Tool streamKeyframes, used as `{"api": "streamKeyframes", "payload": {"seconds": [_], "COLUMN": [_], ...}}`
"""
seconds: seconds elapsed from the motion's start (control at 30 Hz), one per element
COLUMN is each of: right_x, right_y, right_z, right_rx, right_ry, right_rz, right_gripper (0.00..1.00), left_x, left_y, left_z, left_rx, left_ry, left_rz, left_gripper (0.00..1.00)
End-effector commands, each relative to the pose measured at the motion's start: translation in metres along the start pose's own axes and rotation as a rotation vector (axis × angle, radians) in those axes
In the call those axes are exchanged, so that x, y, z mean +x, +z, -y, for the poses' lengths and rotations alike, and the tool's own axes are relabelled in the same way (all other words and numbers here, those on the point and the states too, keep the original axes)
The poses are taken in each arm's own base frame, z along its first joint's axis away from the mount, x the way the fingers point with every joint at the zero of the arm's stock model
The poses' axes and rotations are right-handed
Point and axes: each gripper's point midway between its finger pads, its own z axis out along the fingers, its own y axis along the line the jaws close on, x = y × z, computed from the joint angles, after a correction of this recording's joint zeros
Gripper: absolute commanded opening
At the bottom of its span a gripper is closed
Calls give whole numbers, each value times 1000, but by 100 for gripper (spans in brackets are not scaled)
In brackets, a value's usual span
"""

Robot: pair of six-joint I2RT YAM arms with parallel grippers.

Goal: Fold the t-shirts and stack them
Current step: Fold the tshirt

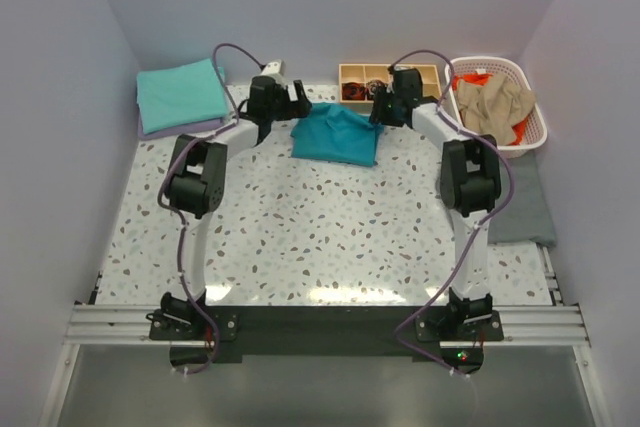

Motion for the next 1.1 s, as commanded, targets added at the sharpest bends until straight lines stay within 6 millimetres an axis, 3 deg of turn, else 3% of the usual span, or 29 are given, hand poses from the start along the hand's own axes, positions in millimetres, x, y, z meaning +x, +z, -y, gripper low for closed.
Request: {"api": "streamKeyframes", "payload": {"seconds": [0.0,0.03,0.2,0.33,0.37,0.4,0.77,0.93,1.07], "right_x": [-56,-63,-52,-38,-30,-34,0,24,51], "right_y": [-58,-72,-88,-85,-75,-75,-38,-25,-22], "right_z": [-31,-38,-58,-76,-79,-83,-89,-76,-65], "right_rx": [-105,-124,-231,-297,-308,-317,-354,-308,-268], "right_ry": [-39,-42,-35,-48,-45,-45,-5,12,28], "right_rz": [160,191,141,77,45,47,-65,-117,-186], "right_gripper": [49,49,49,50,50,49,49,49,48], "left_x": [-82,-90,-61,-29,-26,-23,12,40,64], "left_y": [-41,-49,-59,-53,-51,-48,-21,-16,-23], "left_z": [9,19,46,65,68,70,65,58,51], "left_rx": [-22,15,161,236,249,262,299,277,224], "left_ry": [70,72,60,55,49,33,-15,-36,-58], "left_rz": [186,203,112,32,22,14,-56,-111,-158], "left_gripper": [100,100,100,100,100,100,100,100,100]}}
